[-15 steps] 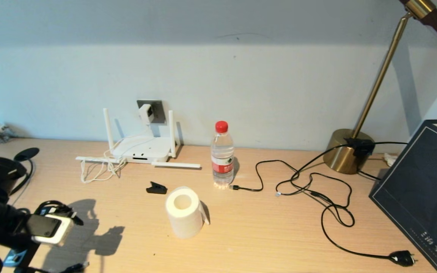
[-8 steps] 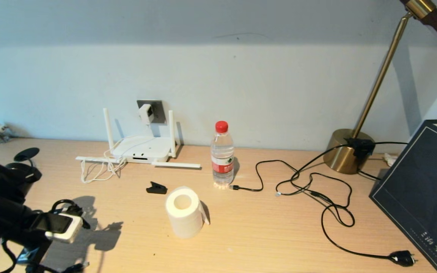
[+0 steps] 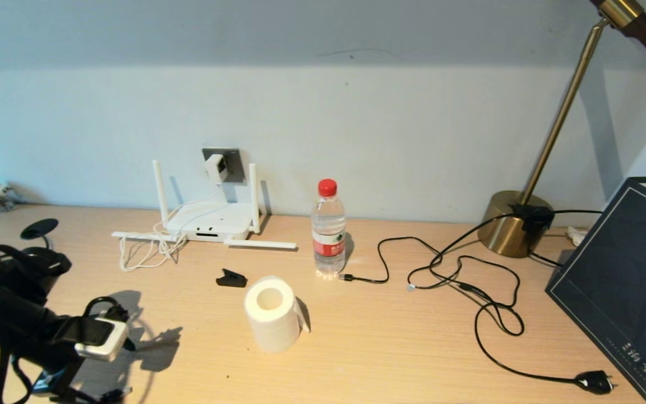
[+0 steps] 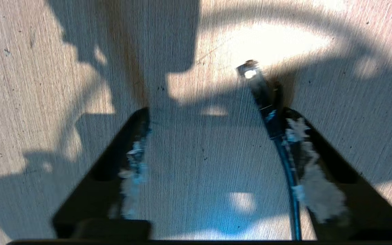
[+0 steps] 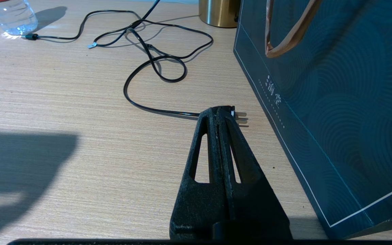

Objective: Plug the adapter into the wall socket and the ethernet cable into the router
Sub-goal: Pick up cable

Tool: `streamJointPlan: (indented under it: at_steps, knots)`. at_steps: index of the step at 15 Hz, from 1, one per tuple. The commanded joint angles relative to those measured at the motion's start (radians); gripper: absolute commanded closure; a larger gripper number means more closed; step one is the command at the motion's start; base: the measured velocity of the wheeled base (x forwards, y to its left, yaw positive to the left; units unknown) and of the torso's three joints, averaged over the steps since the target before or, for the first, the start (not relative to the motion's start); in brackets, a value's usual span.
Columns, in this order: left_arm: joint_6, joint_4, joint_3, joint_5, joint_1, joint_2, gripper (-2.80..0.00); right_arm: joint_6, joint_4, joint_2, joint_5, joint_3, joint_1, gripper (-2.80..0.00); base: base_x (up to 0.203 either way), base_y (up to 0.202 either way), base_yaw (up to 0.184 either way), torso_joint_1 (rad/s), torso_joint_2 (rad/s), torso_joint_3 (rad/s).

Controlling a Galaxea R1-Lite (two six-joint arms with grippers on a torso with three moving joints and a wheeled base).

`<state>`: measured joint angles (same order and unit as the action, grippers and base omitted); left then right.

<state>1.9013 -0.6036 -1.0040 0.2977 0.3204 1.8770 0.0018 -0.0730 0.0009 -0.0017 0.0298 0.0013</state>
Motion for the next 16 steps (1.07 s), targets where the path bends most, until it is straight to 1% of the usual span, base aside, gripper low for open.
streamJointPlan:
  at_steps: [1,6,10,12,13,14,15,16]
  knots:
    - [0.012,-0.001,0.001,0.0,0.0,0.01,0.0,0.0,-0.001,0.001,0.0,-0.001,0.0,0.0,0.0,0.0,0.0,0.0,0.0,0.0]
    - [0.012,-0.002,0.01,-0.012,0.002,0.005,0.0,0.0,-0.001,0.001,0.0,0.0,0.0,0.0,0.0,0.0,0.0,0.0,0.0,0.0]
    - [0.01,-0.002,0.037,-0.008,0.003,-0.021,0.0,0.0,-0.001,0.001,0.0,-0.001,0.0,0.0,0.0,0.0,0.0,0.0,0.0,0.0]
    - [0.011,-0.004,0.054,0.004,0.001,-0.055,0.0,0.0,-0.001,0.001,0.0,-0.001,0.0,0.0,0.0,0.0,0.0,0.0,0.0,0.0]
    - [0.011,-0.005,0.063,0.036,-0.003,-0.086,0.0,0.0,-0.001,0.001,0.0,-0.001,0.0,0.0,0.0,0.0,0.0,0.0,0.0,0.0]
    - [0.01,-0.004,0.066,0.111,-0.011,-0.113,0.0,0.0,-0.001,0.001,0.0,0.001,0.0,0.0,0.0,0.0,0.0,0.0,0.0,0.0]
    - [0.003,-0.005,0.066,0.16,-0.016,-0.145,0.0,0.0,-0.001,0.001,0.0,-0.001,0.0,0.0,0.0,0.0,0.0,0.0,0.0,0.0]
    - [-0.024,-0.007,0.068,0.191,-0.021,-0.191,0.0,0.0,-0.001,0.0,0.0,0.001,0.001,0.0,0.0,0.0,0.0,0.0,0.0,0.0]
